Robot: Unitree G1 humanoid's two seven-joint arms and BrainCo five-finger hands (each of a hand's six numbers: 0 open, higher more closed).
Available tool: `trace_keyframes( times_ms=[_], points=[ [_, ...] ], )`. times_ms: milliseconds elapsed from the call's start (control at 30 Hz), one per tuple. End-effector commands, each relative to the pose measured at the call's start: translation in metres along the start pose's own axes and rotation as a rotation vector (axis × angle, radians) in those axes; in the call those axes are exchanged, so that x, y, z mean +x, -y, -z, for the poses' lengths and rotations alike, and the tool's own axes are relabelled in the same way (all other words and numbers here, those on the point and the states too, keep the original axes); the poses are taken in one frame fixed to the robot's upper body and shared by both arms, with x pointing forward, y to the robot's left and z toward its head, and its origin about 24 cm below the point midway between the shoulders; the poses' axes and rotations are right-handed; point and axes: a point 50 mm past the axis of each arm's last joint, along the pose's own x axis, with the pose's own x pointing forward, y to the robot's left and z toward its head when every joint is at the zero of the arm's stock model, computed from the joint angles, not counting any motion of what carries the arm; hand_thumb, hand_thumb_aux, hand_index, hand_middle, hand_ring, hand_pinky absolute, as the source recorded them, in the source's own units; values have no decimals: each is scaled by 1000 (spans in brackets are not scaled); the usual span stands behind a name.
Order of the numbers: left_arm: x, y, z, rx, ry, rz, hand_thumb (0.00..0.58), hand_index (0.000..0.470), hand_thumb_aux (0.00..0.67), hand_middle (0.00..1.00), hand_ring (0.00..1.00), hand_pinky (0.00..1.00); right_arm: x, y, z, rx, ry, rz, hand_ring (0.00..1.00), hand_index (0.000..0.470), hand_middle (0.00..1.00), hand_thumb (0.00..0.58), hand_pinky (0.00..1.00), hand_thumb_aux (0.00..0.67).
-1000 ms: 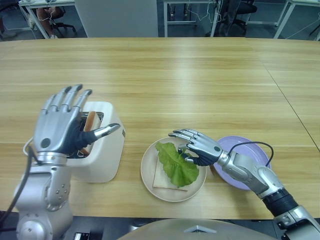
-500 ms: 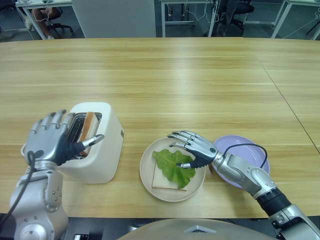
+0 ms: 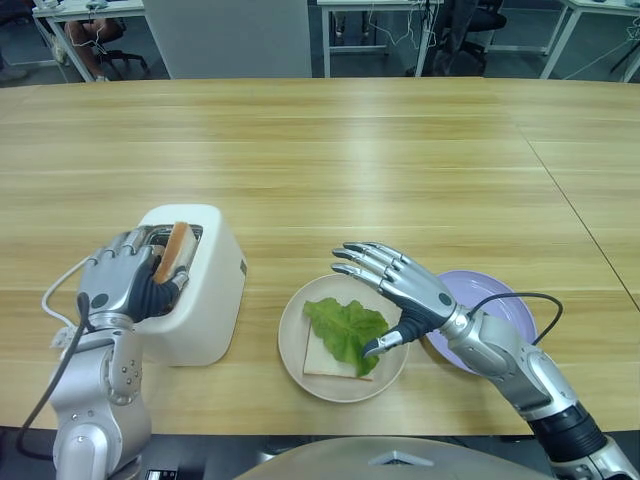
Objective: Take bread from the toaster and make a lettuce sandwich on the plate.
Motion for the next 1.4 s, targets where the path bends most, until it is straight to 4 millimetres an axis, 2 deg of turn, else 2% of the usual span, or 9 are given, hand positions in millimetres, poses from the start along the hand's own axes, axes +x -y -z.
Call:
trace_keyframes(
  times_ms=[33,333,433,533,600,733,933,1167,1400],
  points=[
    [-1,-23,-8,-59,72,-137,580,460,670,1000,1000,1000,-6,6,-1,-11,-16,8,0,0,0,0,0,0],
    [-12,-78,-20,-144,203,-416,580,460,670,1000,1000,1000,-16,7,-13,15,3,32,0,0,0,0,0,0],
    [-14,-90,-28,-190,300,-425,580,460,670,1000,1000,1000,-23,9,-19,-10,40,43,0,0,0,0,0,0],
    [-13,-90,-44,-308,455,-308,580,460,670,1000,1000,1000,-33,12,-25,-86,89,38,0,0,0,0,0,0],
    [-9,-81,-57,-386,550,-169,580,460,670,1000,1000,1000,-39,15,-29,-151,124,30,0,0,0,0,0,0],
    [-3,-41,-90,-417,758,262,580,460,670,1000,1000,1000,-48,15,-37,-253,182,-26,0,0,0,0,0,0],
    [15,11,-115,-491,834,627,580,460,670,1000,1000,1000,-55,3,-50,-268,266,-130,0,0,0,0,0,0],
    [21,56,-147,-525,911,874,580,460,670,1000,1000,1000,-56,-6,-52,-206,269,-219,0,0,0,0,0,0],
    [35,84,-160,-468,937,967,580,460,670,1000,1000,1000,-56,-32,-44,-73,180,-438,0,0,0,0,0,0]
  ],
)
